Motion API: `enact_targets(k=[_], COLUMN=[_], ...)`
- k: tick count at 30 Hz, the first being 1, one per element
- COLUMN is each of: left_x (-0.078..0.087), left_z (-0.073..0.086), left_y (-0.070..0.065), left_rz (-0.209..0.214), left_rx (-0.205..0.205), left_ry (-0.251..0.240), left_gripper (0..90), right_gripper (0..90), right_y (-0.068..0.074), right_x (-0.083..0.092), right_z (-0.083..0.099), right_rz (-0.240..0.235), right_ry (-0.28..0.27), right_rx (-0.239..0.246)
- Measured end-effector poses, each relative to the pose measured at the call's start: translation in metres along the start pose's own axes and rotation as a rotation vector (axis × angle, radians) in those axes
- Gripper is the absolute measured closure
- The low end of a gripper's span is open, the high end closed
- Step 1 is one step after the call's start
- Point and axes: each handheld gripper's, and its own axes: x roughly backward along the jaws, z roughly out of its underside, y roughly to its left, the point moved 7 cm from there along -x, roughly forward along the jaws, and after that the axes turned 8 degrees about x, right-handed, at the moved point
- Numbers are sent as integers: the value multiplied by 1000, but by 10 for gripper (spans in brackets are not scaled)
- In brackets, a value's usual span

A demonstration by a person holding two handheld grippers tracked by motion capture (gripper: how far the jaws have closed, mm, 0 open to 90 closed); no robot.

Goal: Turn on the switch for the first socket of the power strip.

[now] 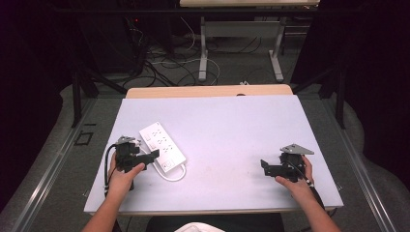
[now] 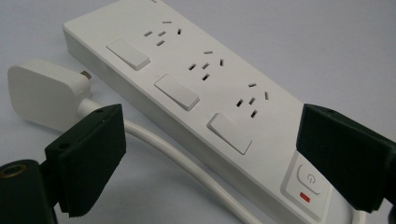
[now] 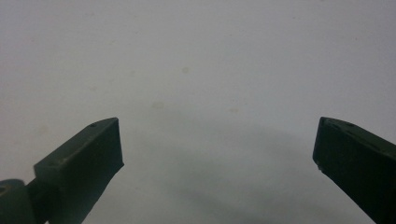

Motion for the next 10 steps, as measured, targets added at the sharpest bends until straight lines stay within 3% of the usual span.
enact_targets(k=[10], left_x=[1], left_z=[-1], left_y=[1], left_rz=[0], left_rx=[0], left_ry=[-4], left_gripper=[82], right_gripper=[8], right_y=[0], right_x=[0], right_z=[0], right_rz=[3], right_ry=[0], right_rx=[-4])
